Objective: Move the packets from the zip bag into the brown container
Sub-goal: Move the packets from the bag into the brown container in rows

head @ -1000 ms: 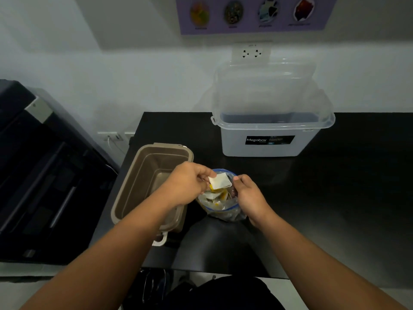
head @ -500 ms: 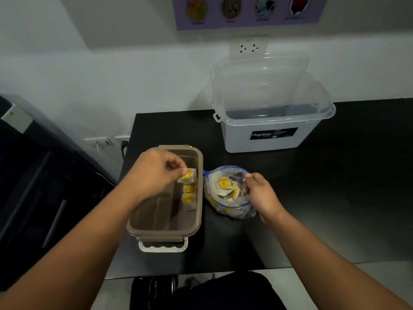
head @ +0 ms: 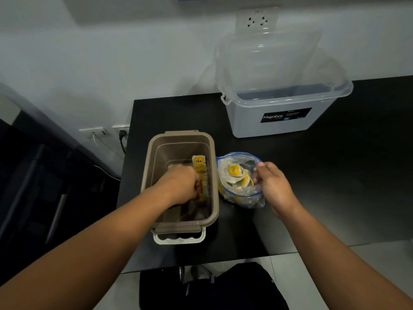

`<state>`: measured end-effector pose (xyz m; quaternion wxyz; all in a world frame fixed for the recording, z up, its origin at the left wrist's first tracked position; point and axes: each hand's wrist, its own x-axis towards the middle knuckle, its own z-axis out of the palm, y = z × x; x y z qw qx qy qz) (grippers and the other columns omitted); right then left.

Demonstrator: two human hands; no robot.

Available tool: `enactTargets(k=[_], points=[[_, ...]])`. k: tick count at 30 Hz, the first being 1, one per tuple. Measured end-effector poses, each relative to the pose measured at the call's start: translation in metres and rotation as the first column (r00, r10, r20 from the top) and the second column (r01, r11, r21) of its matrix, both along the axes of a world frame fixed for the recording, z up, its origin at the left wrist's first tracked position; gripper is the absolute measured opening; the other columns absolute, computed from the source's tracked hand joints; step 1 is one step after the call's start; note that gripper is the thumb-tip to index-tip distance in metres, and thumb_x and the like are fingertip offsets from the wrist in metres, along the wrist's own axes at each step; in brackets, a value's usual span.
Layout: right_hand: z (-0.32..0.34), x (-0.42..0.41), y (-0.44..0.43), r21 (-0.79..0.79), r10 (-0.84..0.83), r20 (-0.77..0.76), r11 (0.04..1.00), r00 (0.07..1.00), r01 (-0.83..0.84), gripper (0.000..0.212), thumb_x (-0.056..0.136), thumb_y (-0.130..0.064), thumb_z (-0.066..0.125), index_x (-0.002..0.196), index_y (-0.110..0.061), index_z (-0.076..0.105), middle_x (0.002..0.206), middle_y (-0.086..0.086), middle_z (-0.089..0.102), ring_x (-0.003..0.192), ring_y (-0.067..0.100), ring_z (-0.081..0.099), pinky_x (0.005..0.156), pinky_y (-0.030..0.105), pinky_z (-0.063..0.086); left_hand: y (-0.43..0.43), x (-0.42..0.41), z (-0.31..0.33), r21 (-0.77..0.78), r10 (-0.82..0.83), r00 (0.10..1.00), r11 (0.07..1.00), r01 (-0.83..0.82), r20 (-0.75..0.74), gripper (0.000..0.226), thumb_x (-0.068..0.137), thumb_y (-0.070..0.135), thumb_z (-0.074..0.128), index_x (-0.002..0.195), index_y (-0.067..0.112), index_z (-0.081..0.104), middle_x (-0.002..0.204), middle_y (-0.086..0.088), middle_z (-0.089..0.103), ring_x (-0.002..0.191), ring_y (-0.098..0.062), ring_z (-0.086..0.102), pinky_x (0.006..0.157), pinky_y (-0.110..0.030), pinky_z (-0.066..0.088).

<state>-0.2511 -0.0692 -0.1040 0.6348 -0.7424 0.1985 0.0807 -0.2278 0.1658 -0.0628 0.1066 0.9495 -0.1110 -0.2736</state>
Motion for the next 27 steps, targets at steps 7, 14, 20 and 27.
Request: enactTargets(k=[7, 14, 20, 27], points=[[-0.003, -0.005, 0.003, 0.029, -0.009, -0.005, 1.000, 1.000, 0.009, 0.029, 0.110, -0.029, 0.045, 0.090, -0.014, 0.059, 0.079, 0.005, 0.055, 0.077, 0.020, 0.051, 0.079, 0.037, 0.044, -0.008, 0.007, -0.012, 0.122, 0.041, 0.999, 0.992, -0.043, 0.018, 0.013, 0.086, 0.024, 0.073, 0.097, 0.023, 0.067, 0.092, 0.000, 0.065, 0.081, -0.016, 0.065, 0.080, -0.036, 0.060], [-0.003, -0.006, 0.006, -0.003, -0.010, -0.005, 1.000, 1.000, 0.010, 0.032, 0.110, -0.033, 0.046, 0.088, -0.012, 0.057, 0.077, 0.003, 0.054, 0.075, 0.019, 0.052, 0.076, 0.037, 0.045, -0.007, 0.002, -0.012, 0.172, 0.042, 0.998, 0.984, -0.049, 0.041, 0.019, 0.085, 0.026, 0.074, 0.102, 0.020, 0.066, 0.093, -0.003, 0.062, 0.081, -0.017, 0.062, 0.075, -0.036, 0.059], [-0.005, -0.006, 0.008, -0.144, 0.008, 0.019, 0.990, 1.000, -0.005, 0.034, 0.110, -0.036, 0.045, 0.085, -0.015, 0.054, 0.077, -0.002, 0.056, 0.071, 0.011, 0.052, 0.067, 0.030, 0.044, -0.002, 0.002, 0.018, 0.040, 0.089, 0.995, 0.995, -0.090, 0.037, 0.006, 0.086, 0.032, 0.074, 0.084, 0.028, 0.070, 0.082, 0.006, 0.069, 0.077, -0.007, 0.066, 0.082, -0.034, 0.059], [0.000, -0.005, 0.001, -0.131, 0.056, -0.011, 0.990, 0.998, -0.057, 0.032, 0.111, -0.037, 0.044, 0.092, -0.016, 0.058, 0.082, -0.003, 0.060, 0.075, 0.010, 0.057, 0.066, 0.027, 0.044, -0.021, 0.003, 0.077, -0.166, 0.152, 0.957, 0.980, -0.113, 0.246, 0.010, 0.085, 0.037, 0.077, 0.085, 0.030, 0.070, 0.078, 0.013, 0.067, 0.077, -0.003, 0.064, 0.080, -0.030, 0.056]])
